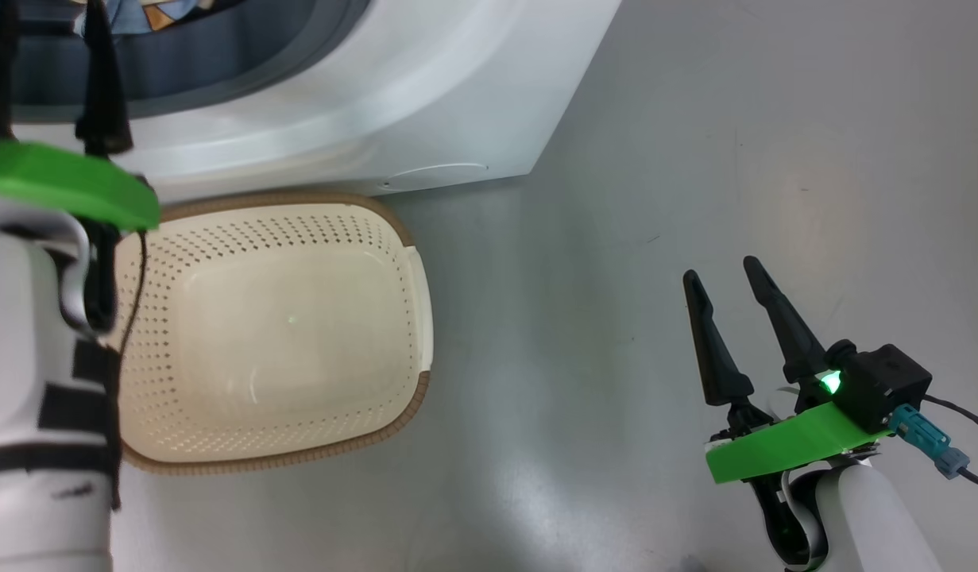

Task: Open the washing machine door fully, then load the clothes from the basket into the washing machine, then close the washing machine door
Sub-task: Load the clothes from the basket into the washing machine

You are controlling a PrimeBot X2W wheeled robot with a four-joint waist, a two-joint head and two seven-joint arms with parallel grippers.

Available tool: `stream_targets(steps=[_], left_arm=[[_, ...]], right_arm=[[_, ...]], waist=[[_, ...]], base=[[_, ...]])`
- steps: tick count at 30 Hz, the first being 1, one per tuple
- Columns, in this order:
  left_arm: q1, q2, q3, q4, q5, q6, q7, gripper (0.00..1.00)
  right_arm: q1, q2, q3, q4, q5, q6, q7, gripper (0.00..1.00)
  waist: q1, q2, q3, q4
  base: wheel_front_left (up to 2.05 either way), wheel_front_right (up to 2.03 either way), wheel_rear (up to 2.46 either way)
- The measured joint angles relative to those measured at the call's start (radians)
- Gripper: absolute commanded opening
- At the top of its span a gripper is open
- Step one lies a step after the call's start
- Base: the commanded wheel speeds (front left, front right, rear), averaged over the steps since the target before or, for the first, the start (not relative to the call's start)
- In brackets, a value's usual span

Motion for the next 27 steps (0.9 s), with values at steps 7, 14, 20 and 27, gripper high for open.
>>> stream_targets(steps=[7,14,20,27], left_arm=[[0.153,-0.012,-0.009,-0.175,0.041,0.0,0.0,1.0],[0.247,-0.015,-0.001,-0.268,0.045,0.0,0.0,1.0],[0.32,-0.03,0.026,-0.328,0.05,0.024,0.0,1.0],[0.41,-0.037,0.046,-0.416,0.057,0.032,0.0,1.0]], right_arm=[[0.0,0.0,-0.003,-0.005,-0.002,0.0,0.0,1.0],[0.0,-0.001,-0.003,-0.004,-0.006,0.0,0.0,1.0],[0.001,-0.001,0.0,0.002,-0.006,0.0,0.0,1.0],[0.001,-0.001,0.003,0.002,-0.006,0.0,0.0,1.0]], waist=[[0.0,0.0,0.005,0.014],[0.0,0.0,-0.001,0.024],[0.0,0.0,-0.017,0.024],[0.0,0.0,-0.025,0.019]], base=[[0.0,0.0,0.0],[0.0,0.0,0.0],[0.0,0.0,0.0],[0.0,0.0,0.0]])
